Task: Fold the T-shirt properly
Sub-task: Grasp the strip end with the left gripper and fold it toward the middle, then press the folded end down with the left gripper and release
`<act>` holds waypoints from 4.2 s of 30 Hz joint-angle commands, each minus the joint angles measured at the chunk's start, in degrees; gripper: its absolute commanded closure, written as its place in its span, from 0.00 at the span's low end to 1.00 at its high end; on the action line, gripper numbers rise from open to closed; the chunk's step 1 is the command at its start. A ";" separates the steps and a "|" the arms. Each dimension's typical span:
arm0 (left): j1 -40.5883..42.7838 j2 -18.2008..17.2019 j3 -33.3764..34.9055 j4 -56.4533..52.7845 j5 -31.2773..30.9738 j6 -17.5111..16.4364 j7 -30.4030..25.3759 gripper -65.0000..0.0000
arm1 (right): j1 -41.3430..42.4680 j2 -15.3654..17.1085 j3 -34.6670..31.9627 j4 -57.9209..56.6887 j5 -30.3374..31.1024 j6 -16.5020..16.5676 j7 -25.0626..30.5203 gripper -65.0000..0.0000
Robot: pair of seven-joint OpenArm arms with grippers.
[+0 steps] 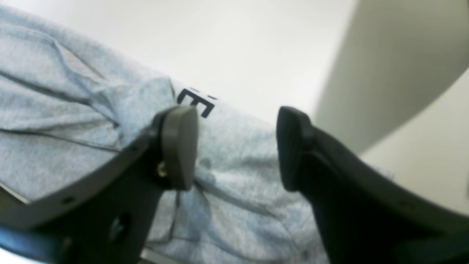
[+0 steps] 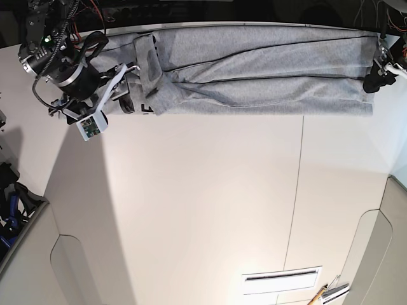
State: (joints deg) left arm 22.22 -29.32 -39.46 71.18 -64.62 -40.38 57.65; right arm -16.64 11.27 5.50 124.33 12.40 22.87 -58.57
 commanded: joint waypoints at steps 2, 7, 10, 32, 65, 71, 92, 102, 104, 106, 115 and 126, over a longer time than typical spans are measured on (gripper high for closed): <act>0.52 -0.48 0.07 0.17 1.38 0.38 2.64 0.46 | 0.26 0.28 0.17 0.87 0.46 -0.20 1.18 0.48; 0.66 0.17 0.11 0.17 1.40 0.38 2.84 0.46 | 0.28 0.28 0.17 0.87 0.46 -0.20 1.20 0.48; 0.66 0.76 0.13 0.17 1.40 0.38 2.82 0.46 | 0.28 0.28 0.17 0.87 0.46 -0.20 1.46 0.48; 0.50 1.70 0.11 4.59 -5.81 0.38 1.92 1.00 | 0.26 0.31 0.17 0.87 -5.77 -5.25 1.77 0.48; -2.75 20.06 26.21 32.33 -20.38 0.38 15.43 1.00 | -0.20 2.38 26.95 -14.56 2.23 -4.61 -0.59 0.48; -4.61 21.24 32.13 32.30 -18.36 0.38 13.70 1.00 | -0.20 2.36 26.95 -14.56 3.72 -4.61 -0.59 0.48; -5.55 21.97 35.87 32.30 -15.32 0.38 12.83 0.64 | -0.20 2.36 26.95 -14.56 4.59 -4.39 -0.59 0.48; -5.55 21.84 35.85 32.30 -15.67 0.38 12.87 0.64 | -0.20 2.38 26.95 -14.69 4.07 -3.28 0.66 0.45; -5.55 21.84 35.87 32.30 -15.67 0.38 12.87 0.64 | -0.20 2.38 26.95 -15.17 4.11 -2.84 1.92 0.40; -5.55 21.81 35.87 32.30 -15.67 0.38 12.87 0.64 | -0.20 2.38 26.95 -16.33 4.13 -2.64 3.23 0.39; -5.57 21.84 35.87 32.30 -15.67 0.38 12.87 0.64 | -0.02 2.34 26.95 -28.33 19.56 2.12 2.23 0.39; -5.68 21.84 35.85 32.33 -15.74 0.38 12.85 0.64 | -0.04 2.34 26.95 -30.82 34.77 7.52 -5.01 0.39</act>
State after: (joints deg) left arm 16.97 -7.44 -3.55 102.43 -78.54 -39.51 71.31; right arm -16.64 12.99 32.23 92.97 46.78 30.09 -63.13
